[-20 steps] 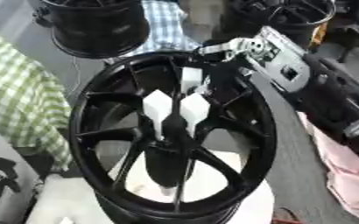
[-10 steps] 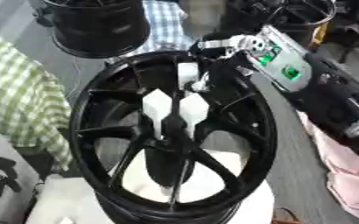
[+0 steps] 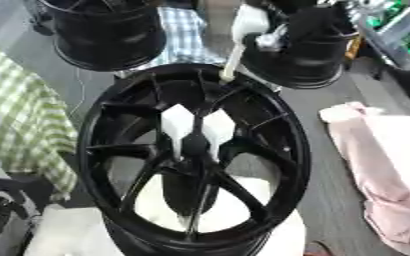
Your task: Pull the pin out of the wheel hub.
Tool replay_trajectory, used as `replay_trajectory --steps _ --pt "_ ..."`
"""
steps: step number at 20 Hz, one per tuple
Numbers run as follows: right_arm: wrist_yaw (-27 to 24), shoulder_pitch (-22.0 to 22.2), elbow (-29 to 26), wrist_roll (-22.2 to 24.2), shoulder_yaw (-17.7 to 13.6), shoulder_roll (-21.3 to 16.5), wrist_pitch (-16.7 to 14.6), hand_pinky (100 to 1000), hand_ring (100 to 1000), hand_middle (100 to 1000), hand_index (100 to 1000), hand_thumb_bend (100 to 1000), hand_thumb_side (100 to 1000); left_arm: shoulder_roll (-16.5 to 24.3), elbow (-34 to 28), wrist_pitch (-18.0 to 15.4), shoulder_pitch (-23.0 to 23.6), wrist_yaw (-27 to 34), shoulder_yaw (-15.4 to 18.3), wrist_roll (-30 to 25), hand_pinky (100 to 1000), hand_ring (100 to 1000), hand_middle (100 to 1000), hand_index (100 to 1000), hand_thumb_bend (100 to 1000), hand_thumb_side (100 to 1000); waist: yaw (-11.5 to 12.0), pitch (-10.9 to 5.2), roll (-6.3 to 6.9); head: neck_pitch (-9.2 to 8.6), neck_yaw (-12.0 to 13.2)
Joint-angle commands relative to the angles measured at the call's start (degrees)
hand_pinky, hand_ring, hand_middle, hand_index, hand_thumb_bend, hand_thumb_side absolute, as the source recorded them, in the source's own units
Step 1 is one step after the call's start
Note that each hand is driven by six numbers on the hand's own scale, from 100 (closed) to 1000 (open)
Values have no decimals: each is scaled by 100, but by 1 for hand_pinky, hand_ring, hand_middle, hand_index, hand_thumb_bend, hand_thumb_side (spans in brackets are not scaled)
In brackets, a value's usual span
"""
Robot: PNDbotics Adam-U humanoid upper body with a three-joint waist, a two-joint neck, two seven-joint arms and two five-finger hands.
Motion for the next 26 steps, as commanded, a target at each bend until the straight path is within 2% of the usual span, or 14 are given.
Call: replay_trajectory --steps 1,3,4,6,8,9,10,11,14,17,19,21,26 --pt "-778 866 -155 -1096 -792 -705 -166 587 545 466 636 277 289 137 -135 44 -11 -1 115 -1 517 243 507 707 100 866 -99 -84 19 29 136" --pt "-1050 1892 -208 -1916 -1286 -687 -365 598 547 465 637 274 285 149 -147 49 16 3 189 -1 517 237 507 707 100 866 -201 -75 23 29 227" --pt "-1099 2387 -260 -2295 -1501 -557 -467 608 553 472 647 273 286 156 -152 43 31 2 224 -1 517 234 507 707 100 866 -244 -67 25 29 266" --pt "-1054 3334 -427 -3031 -1865 -67 -656 650 577 493 674 293 296 181 -157 13 61 -3 295 -1 517 226 507 707 100 864 -324 -54 20 29 332" --pt "-820 4180 -646 -3648 -2105 727 -787 701 640 612 804 340 338 202 -158 -32 84 0 366 -1 517 220 507 707 100 862 -404 -32 29 29 388" --pt "-632 4537 -737 -3903 -2188 1241 -814 723 685 685 861 374 367 204 -156 -57 90 5 400 -1 517 220 507 707 100 862 -432 -18 40 29 406" --pt "-440 4778 -794 -4107 -2248 1689 -821 754 732 756 902 425 402 202 -151 -77 93 8 421 -1 517 218 507 707 100 862 -444 -9 50 29 415" --pt "-262 4944 -750 -4365 -2337 2214 -800 771 753 785 916 454 424 194 -145 -97 107 12 443 -1 517 215 507 707 100 862 -468 -5 72 29 435" --pt "5 5058 -248 -5324 -2468 3388 -826 799 773 809 917 479 446 178 -108 -164 195 -1 489 -1 517 207 507 707 100 863 -539 -46 126 29 442" --pt "-44 4999 357 -6210 -2320 4120 -1080 775 752 789 894 454 440 190 -75 -266 241 16 514 -1 517 196 507 707 100 856 -633 -61 174 29 481" --pt "-80 4890 559 -6503 -2136 4294 -1345 765 741 776 884 436 432 189 -59 -298 235 31 523 -1 517 201 507 707 100 858 -642 -50 184 29 453" --pt "-43 4746 557 -6582 -1935 4296 -1577 754 725 746 873 404 405 173 -49 -304 224 21 509 -1 517 204 507 707 100 863 -617 -35 185 29 431" --pt "51 4325 273 -6236 -1395 4295 -1919 745 704 723 859 331 358 141 -45 -316 218 -28 483 -1 517 202 507 707 100 862 -568 -15 184 29 423"
